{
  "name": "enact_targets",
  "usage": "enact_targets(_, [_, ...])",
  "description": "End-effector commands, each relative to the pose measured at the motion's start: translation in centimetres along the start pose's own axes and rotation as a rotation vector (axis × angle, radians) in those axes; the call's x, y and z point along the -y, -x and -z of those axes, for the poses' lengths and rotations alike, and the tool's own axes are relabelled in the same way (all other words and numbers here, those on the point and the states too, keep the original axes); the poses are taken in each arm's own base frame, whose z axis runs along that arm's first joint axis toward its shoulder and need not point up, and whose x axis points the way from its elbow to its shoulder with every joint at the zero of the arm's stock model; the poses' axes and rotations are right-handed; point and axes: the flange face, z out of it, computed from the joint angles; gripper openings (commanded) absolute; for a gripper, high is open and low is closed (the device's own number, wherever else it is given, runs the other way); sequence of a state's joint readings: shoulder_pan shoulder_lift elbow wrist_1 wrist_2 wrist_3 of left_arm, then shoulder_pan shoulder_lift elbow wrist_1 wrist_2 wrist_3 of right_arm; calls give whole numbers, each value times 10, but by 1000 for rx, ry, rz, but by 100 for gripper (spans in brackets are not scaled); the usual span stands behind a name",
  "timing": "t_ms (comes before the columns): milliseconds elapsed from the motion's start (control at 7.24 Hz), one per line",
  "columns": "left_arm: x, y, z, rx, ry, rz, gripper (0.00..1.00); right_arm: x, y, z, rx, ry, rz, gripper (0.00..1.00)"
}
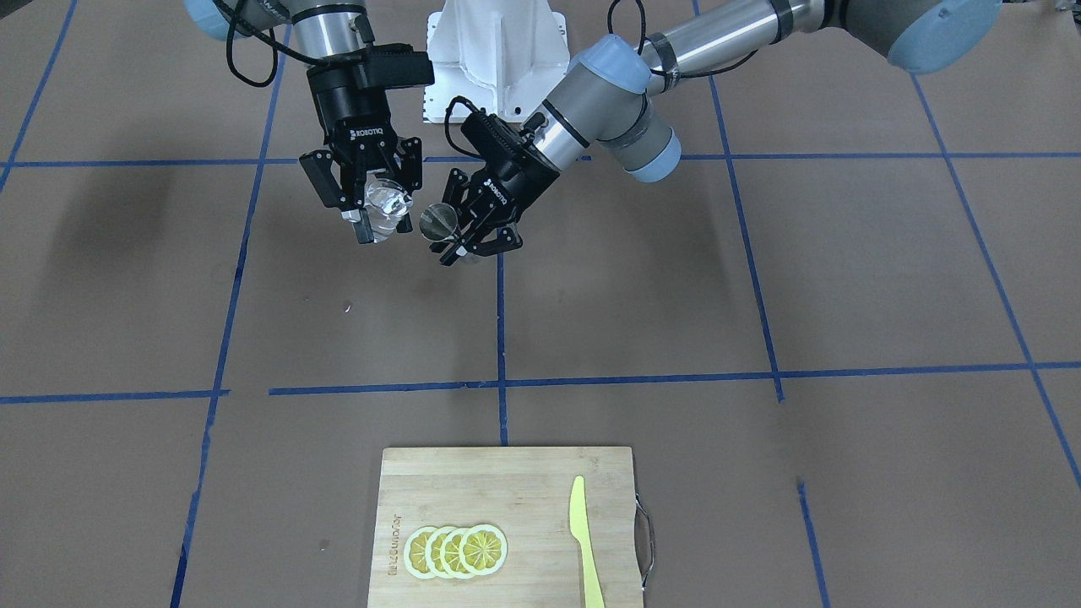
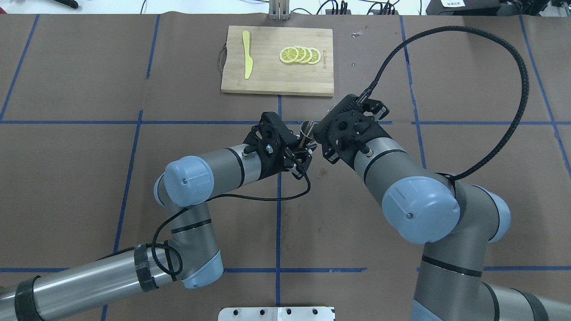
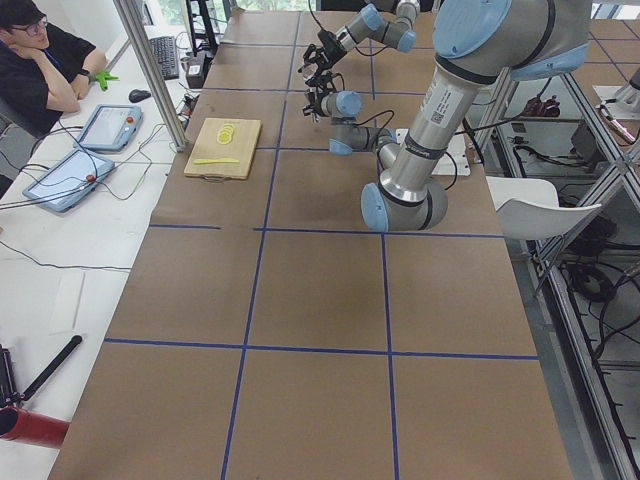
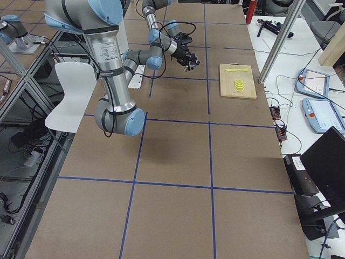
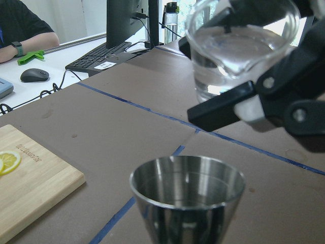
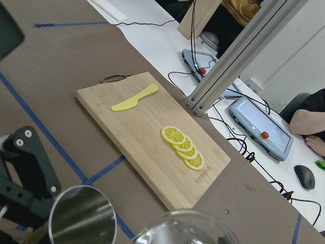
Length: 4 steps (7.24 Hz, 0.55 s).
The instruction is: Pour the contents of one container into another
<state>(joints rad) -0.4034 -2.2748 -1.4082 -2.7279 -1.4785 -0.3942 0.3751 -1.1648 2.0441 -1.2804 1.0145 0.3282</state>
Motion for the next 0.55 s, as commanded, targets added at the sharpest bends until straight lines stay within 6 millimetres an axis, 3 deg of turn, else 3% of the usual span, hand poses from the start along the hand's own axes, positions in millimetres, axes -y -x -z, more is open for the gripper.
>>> enact_targets(0, [1,0,1,-2,-7,1,0,19,3,2,-33,18,64,0])
enact_targets(414, [1,0,1,-3,-11,1,0,19,3,0,-54,26,105,0])
